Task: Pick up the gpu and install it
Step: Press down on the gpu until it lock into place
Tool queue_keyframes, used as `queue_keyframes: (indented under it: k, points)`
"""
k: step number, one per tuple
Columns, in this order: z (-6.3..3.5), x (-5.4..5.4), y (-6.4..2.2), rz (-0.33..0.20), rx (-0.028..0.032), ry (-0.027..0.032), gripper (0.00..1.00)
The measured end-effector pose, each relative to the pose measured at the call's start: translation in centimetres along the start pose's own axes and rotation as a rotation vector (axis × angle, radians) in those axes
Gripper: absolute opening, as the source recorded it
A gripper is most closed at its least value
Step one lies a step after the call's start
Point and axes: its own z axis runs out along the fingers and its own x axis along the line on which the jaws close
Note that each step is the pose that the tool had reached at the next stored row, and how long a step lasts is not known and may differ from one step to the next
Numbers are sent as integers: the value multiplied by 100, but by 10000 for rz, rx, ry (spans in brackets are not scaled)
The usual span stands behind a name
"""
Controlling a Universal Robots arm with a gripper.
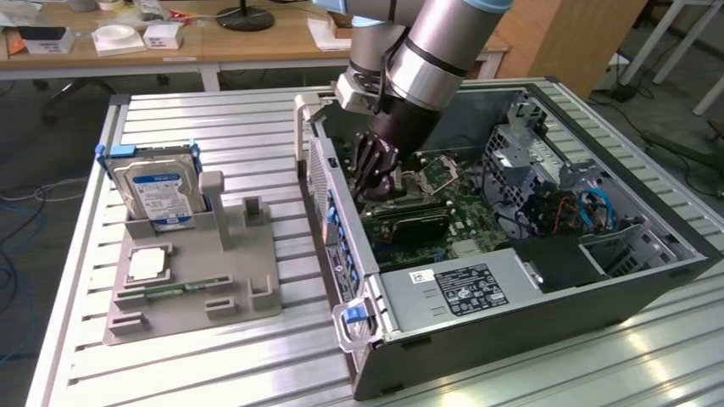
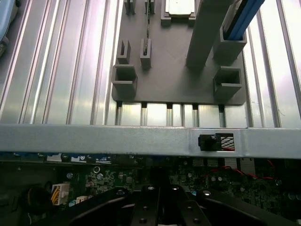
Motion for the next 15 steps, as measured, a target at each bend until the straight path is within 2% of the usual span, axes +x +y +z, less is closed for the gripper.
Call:
queue_keyframes:
  k: [3, 8, 15]
  points:
    - [-6, 1, -16, -1, -7, 3, 10]
    - [-23, 2, -54, -6, -113, 9, 10]
    - [-59, 4, -52, 11, -223, 78, 10]
